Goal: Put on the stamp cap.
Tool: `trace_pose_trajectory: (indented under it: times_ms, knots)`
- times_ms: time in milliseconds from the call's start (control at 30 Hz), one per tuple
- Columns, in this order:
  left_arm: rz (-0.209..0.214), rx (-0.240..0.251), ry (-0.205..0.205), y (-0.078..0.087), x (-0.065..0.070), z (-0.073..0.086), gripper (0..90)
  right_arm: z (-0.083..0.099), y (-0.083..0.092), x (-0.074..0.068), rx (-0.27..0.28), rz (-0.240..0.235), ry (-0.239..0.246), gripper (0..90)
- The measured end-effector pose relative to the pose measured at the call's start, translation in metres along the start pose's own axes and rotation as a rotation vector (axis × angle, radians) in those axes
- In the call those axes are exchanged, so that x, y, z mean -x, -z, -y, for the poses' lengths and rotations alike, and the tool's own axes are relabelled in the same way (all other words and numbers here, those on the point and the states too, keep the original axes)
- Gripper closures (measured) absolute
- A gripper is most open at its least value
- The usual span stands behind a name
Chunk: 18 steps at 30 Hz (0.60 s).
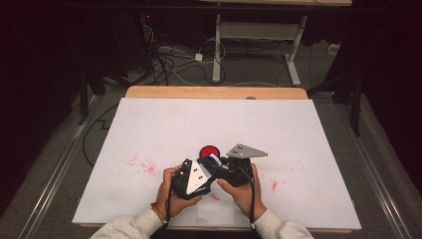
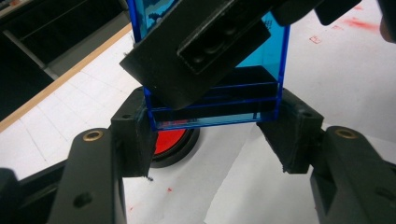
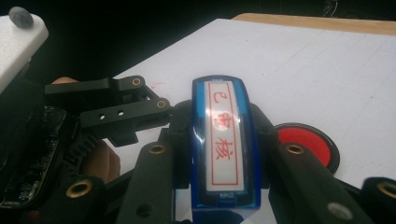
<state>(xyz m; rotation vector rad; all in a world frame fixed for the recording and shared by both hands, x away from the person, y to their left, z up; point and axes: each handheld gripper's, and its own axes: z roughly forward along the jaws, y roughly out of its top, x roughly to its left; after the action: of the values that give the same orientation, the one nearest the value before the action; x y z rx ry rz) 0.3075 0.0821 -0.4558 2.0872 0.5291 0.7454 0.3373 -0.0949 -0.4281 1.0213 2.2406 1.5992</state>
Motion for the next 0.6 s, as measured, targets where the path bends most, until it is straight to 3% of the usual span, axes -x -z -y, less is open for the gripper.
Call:
trace_pose_trajectory:
  times_ms: [600]
  knots:
    - [0.016,0.045,-0.058,0.0046,-0.0016,0.0021,38.8,-0.0041,0.0043,0.0011,-0.026,-0.039,-0.017,69.6]
